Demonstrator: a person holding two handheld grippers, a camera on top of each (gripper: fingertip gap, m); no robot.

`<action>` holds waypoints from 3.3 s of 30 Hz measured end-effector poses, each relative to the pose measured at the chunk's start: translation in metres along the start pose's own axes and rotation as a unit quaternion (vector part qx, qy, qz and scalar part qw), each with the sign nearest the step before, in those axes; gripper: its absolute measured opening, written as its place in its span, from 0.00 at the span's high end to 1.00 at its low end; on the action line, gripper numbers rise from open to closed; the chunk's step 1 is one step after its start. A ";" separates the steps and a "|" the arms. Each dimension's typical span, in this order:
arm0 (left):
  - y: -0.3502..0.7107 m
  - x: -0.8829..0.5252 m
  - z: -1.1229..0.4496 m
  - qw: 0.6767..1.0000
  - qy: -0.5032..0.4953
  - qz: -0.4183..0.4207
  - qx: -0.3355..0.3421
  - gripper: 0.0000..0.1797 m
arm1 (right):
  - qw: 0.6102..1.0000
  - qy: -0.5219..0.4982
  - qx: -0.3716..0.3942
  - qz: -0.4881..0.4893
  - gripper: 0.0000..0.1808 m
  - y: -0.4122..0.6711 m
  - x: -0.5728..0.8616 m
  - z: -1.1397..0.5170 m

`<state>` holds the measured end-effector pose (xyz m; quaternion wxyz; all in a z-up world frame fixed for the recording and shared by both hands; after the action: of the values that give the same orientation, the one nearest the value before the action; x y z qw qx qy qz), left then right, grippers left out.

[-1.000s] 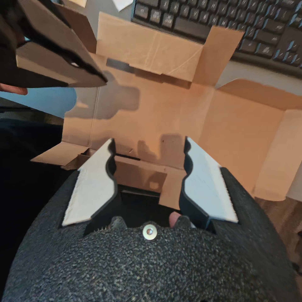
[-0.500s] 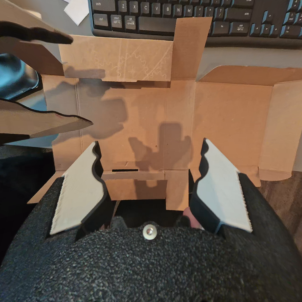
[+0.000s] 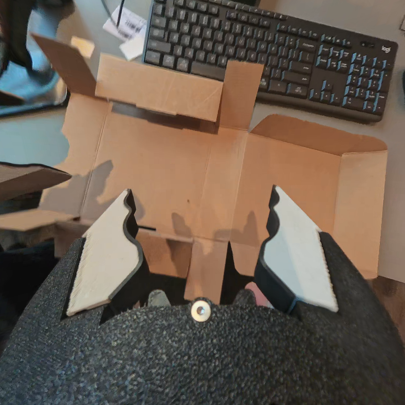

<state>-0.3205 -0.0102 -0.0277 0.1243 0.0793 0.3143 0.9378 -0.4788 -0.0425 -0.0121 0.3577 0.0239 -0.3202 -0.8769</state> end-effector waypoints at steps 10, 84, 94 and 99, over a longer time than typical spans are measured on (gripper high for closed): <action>-0.057 0.042 0.076 0.998 0.045 -0.029 0.019 0.55 | 0.998 -0.016 0.058 -0.021 0.42 -0.110 -0.033 0.016; -0.166 0.082 -0.097 0.926 0.133 0.128 0.328 0.53 | 0.942 -0.112 0.305 -0.084 0.39 -0.229 0.019 -0.070; -0.143 0.140 -0.083 0.930 0.153 0.139 0.305 0.55 | 0.963 -0.129 0.222 -0.077 0.39 -0.280 0.081 -0.036; -0.166 0.129 -0.047 0.955 0.157 0.129 0.215 0.51 | 0.971 -0.064 0.220 -0.075 0.39 -0.244 0.019 -0.010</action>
<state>-0.4240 0.1274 -0.1569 -0.0681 -0.0044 0.5108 0.8570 -0.6394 0.0710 -0.1580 0.2559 0.0691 -0.5247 -0.8089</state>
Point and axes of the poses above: each gripper's, where its closed fingertips meet, z back along the fingers, y out of its top, x = y × z across the jaws, the point moved 4 cm from there along z, back along the fingers, and after that the axes turned 11 degrees about z, right-handed, at the moved point
